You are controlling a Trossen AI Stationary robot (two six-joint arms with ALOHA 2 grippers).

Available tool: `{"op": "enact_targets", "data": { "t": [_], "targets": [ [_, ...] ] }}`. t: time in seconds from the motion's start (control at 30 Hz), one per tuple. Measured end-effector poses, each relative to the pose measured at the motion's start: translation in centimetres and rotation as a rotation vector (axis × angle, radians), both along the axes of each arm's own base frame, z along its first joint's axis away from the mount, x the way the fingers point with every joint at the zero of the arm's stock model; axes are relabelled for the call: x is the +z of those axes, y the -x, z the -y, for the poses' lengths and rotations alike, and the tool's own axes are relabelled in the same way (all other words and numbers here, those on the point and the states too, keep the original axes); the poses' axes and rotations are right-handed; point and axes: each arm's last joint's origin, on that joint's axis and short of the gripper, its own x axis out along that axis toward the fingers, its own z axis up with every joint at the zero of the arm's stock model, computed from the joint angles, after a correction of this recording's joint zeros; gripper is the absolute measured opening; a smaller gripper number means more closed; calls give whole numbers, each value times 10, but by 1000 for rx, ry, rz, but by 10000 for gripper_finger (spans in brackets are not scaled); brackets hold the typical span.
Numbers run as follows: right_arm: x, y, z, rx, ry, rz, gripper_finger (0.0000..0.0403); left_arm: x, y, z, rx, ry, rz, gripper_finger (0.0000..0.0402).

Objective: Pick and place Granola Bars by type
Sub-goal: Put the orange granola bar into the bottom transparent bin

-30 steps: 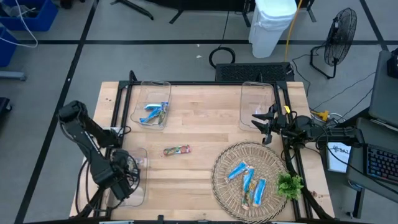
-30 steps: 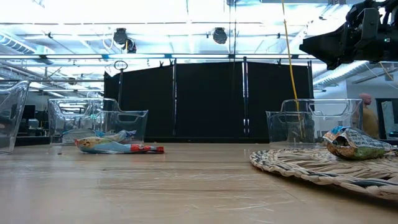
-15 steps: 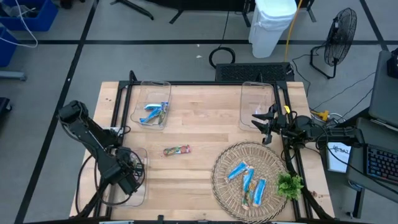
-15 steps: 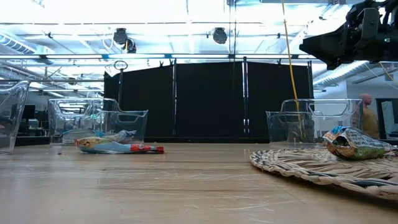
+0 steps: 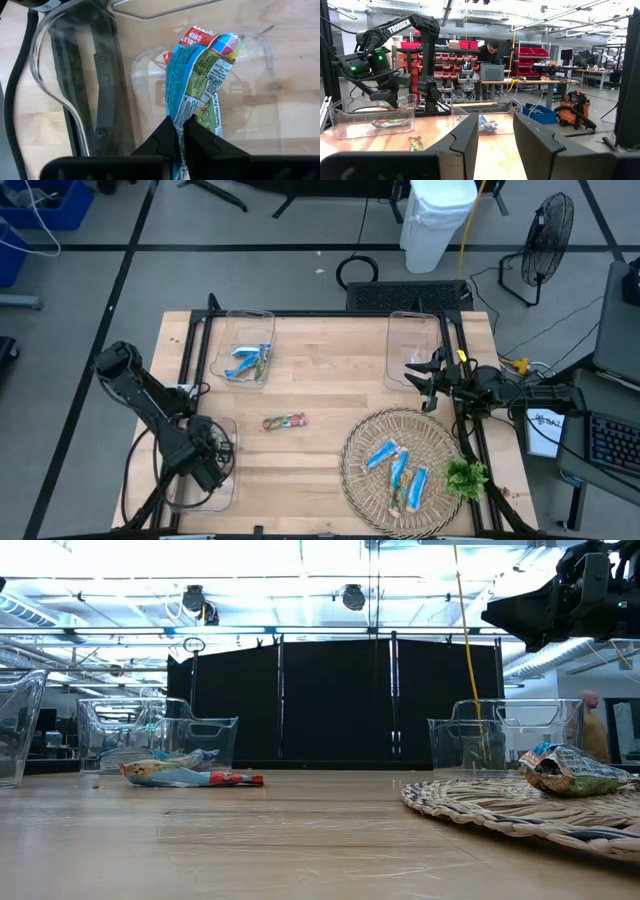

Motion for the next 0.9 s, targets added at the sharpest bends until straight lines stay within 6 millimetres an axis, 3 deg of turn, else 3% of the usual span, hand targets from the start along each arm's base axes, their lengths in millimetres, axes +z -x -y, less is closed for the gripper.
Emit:
{"op": "enact_targets", "data": {
  "t": [0.23, 0.67, 0.9],
  "targets": [
    [0, 0, 0, 0, 0, 0, 114, -1, -4, 0, -20, -3, 45, 46],
    [0, 0, 0, 0, 0, 0, 114, -1, -10, 1, -64, -50, 171, 166],
    [0, 0, 0, 0, 0, 1, 114, 3, -20, -8, -172, -106, 277, 176]
  ]
}}
